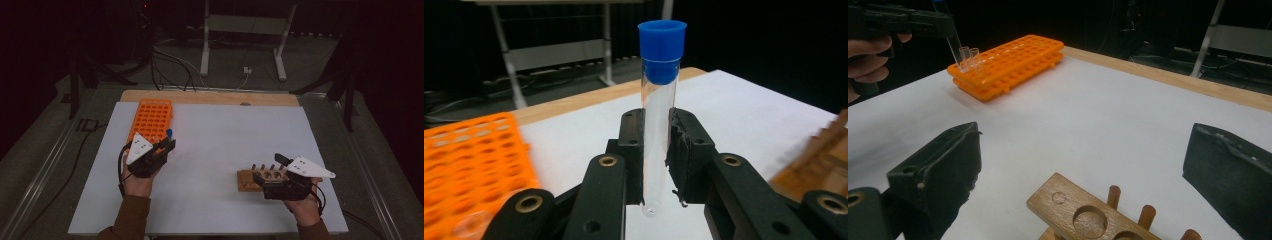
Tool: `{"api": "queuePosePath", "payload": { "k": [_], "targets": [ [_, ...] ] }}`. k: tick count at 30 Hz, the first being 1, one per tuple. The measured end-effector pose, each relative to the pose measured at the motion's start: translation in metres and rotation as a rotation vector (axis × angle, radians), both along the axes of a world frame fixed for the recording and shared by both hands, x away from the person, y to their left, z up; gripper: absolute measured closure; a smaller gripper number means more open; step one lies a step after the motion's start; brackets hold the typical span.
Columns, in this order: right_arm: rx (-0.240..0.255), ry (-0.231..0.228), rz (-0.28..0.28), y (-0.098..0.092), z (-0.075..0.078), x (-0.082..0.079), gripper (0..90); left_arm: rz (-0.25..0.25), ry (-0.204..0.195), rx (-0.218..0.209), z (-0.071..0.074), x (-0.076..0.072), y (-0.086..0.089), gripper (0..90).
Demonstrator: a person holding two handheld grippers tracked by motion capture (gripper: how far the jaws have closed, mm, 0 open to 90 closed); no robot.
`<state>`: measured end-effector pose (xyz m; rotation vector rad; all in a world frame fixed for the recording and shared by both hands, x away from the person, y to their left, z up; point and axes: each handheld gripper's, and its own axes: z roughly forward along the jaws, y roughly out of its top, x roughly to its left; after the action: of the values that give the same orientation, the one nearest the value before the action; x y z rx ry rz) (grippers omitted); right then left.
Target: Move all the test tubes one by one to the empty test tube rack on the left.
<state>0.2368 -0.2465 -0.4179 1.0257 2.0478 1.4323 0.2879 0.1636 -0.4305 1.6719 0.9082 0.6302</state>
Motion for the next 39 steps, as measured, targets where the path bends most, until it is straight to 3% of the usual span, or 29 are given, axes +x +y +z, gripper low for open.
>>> {"api": "queuePosePath", "payload": {
  "k": [9, 22, 31, 39],
  "targets": [
    [0.016, -0.012, -0.015, -0.003, 0.002, -0.001, 0.4, 0.112, 0.008, -0.028, -0.002, 0.007, 0.032, 77.5],
    [0.015, -0.016, -0.018, -0.004, 0.003, -0.001, 0.5, 0.236, 0.028, 0.017, -0.016, 0.016, 0.055, 77.6],
    [0.013, -0.022, -0.018, -0.002, 0.003, -0.001, 0.5, 0.306, 0.04, 0.054, -0.028, 0.029, 0.061, 77.6],
    [0.017, -0.024, -0.024, -0.003, 0.003, -0.001, 0.5, 0.322, 0.079, 0.08, -0.041, 0.038, 0.059, 77.6]
  ]
}}
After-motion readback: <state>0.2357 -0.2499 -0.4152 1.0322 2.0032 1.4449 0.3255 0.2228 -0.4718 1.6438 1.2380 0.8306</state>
